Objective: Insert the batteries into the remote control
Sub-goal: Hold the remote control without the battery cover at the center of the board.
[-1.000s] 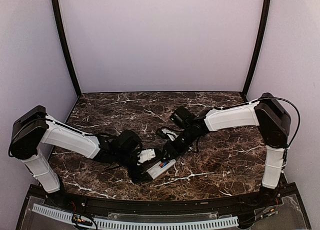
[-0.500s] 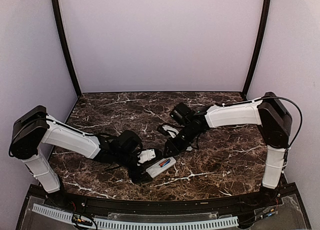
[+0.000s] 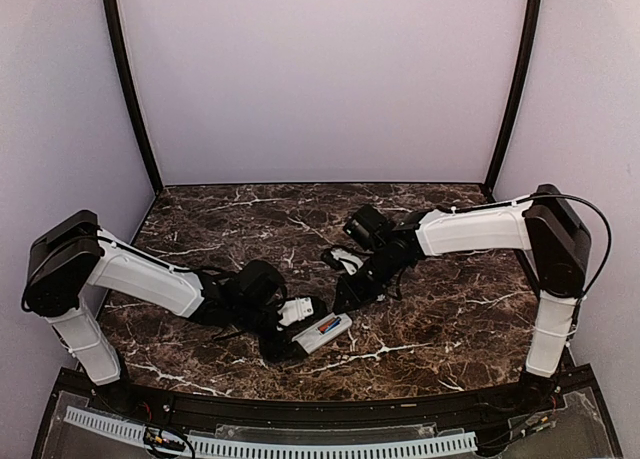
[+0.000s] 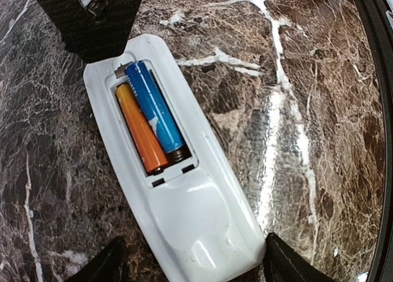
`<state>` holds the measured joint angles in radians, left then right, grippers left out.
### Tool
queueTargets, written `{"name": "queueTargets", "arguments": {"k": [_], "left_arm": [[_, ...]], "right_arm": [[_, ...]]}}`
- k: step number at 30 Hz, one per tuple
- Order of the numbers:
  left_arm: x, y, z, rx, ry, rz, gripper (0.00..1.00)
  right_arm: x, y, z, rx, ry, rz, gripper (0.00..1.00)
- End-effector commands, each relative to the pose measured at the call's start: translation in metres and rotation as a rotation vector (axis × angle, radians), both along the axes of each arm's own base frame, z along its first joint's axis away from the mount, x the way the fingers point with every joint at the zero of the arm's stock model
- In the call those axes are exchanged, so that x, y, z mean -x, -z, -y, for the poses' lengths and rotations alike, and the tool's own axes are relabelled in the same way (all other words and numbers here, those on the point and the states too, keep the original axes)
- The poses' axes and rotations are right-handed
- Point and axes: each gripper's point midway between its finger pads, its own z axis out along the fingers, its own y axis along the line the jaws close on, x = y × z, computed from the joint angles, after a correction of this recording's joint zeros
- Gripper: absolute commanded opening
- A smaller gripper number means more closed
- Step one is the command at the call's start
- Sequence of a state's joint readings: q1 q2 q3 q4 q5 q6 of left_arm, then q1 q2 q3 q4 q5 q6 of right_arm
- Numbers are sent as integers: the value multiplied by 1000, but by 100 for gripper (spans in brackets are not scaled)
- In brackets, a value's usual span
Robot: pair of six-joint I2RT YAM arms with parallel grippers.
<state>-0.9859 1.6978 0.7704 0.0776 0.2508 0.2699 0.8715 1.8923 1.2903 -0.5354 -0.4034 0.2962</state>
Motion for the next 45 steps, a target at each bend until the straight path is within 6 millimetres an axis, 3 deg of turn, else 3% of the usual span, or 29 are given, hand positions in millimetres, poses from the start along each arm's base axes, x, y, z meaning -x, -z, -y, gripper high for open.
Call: {"name": "queueTargets", "arguments": {"k": [1, 10, 15, 21, 26, 30, 34, 37, 45], "left_arm": [[9, 12, -5, -38, 18, -44, 72], [11, 14, -4, -44, 29, -49, 61], [10, 16, -3, -52, 23, -45, 55], [9, 19, -3, -64, 19, -46, 53], [10, 19, -3, -65, 21, -47, 52], [8, 20, -3, -70, 16, -46, 65], [5, 22, -2, -79, 5, -41, 71], [3, 25, -3, -93, -3, -37, 71], [4, 29, 0, -107, 7, -46, 59]], "right_arm": [[4, 5, 3, 14, 8, -24, 16], [5, 8, 1, 9, 11, -42, 11], [8, 12, 8, 40, 21, -38, 16], [9, 14, 10, 46, 32, -53, 15], [7, 11, 14, 63, 52, -41, 19], [6, 5, 16, 65, 68, -35, 21], [6, 0, 16, 54, 79, -36, 21], [8, 2, 19, 65, 91, -42, 21], [18, 8, 25, 66, 116, -89, 17]]}}
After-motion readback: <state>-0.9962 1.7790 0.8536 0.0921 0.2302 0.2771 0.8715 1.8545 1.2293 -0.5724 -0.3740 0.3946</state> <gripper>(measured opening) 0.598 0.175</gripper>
